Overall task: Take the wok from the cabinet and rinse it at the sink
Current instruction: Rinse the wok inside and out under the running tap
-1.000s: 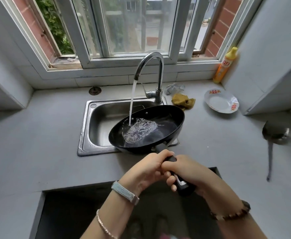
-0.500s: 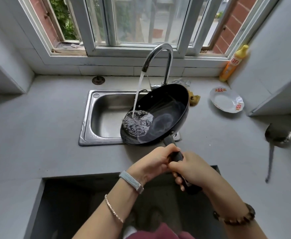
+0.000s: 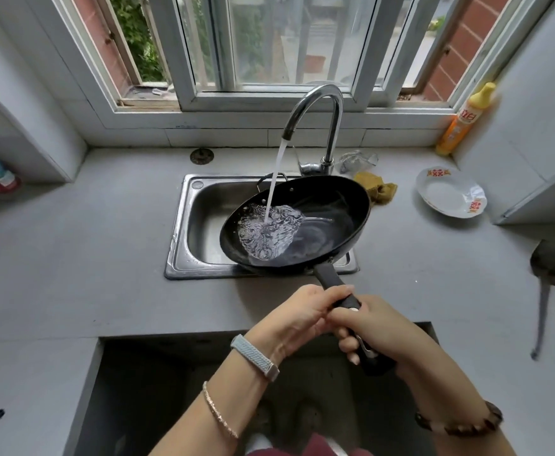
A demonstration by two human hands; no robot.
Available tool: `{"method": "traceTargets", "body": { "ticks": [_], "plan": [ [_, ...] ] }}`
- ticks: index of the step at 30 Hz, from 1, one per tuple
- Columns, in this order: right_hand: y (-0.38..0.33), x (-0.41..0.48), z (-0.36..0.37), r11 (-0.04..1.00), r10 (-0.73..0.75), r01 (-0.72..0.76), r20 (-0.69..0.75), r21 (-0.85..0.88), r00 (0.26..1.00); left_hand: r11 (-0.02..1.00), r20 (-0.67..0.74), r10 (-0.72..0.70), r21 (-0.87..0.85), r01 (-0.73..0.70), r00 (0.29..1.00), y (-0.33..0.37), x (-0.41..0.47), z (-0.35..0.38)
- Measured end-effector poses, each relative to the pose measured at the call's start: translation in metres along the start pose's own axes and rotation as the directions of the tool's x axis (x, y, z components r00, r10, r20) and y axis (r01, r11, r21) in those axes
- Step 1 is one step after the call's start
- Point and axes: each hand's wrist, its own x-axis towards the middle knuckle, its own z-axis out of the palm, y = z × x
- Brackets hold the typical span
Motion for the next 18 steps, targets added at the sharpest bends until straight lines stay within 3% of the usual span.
{"method": "traceTargets", "body": {
  "ticks": [4, 11, 18],
  "plan": [
    [0.005, 0.012, 0.013, 0.97, 0.018, -0.045, 0.117, 0.238, 0.993, 0.999, -0.129, -0.017, 0.043, 0.023, 0.992, 0.002, -0.007, -0.007],
    [0.012, 0.031, 0.036, 0.824, -0.002, -0.145, 0.259, 0.548, 0.966, 0.973, -0.38, 0.035, 0.226, 0.056, 0.924, 0.0, -0.011, -0.026],
    [0.013, 0.044, 0.057, 0.476, -0.015, -0.395, 0.457, 0.785, 0.889, 0.966, -0.584, 0.056, 0.238, 0.105, 0.81, 0.007, -0.016, -0.04]
  ]
}}
